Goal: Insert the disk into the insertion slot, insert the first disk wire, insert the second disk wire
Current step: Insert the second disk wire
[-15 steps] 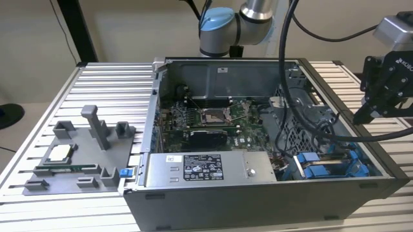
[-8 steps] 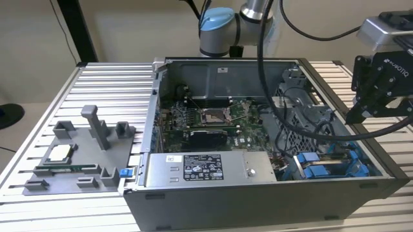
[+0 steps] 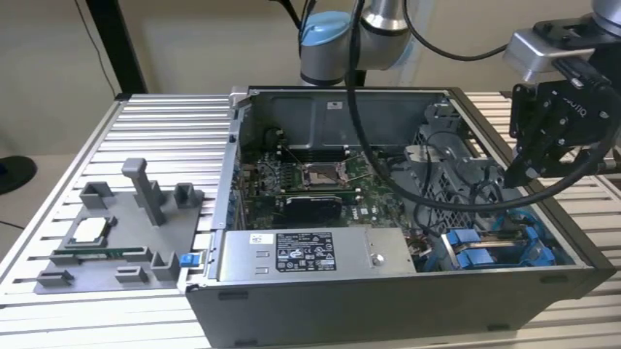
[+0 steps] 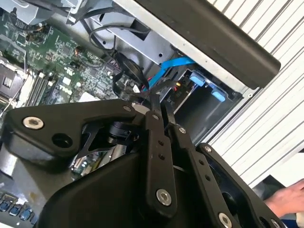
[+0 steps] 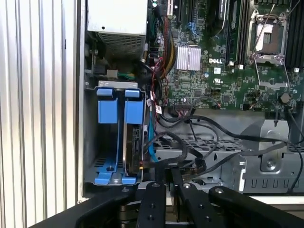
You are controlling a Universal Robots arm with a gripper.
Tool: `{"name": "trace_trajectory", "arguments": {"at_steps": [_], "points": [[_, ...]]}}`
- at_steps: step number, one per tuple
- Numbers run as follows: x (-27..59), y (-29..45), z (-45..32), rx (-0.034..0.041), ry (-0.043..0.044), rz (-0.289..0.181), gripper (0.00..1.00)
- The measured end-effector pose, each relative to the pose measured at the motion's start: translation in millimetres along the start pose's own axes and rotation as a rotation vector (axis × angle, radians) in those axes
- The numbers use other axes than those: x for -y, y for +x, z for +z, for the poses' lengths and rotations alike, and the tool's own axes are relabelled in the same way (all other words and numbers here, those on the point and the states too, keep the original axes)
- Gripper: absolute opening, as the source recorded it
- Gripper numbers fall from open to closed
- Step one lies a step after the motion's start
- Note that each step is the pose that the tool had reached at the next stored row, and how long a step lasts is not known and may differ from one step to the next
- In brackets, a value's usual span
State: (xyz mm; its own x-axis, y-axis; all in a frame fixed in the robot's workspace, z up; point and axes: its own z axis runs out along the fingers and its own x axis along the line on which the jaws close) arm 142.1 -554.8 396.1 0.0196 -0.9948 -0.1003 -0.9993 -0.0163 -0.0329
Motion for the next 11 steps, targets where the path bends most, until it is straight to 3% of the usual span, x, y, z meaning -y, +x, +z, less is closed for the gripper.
{"name": "trace_trajectory", "arguments": {"at_steps": [6,11], "points": [[-19.4,-0.4,-0.6,-0.0005,0.0289,-0.003,0.0],[-23.8,-0.4,-0.8,-0.0006,0.0319,-0.005,0.0]]}}
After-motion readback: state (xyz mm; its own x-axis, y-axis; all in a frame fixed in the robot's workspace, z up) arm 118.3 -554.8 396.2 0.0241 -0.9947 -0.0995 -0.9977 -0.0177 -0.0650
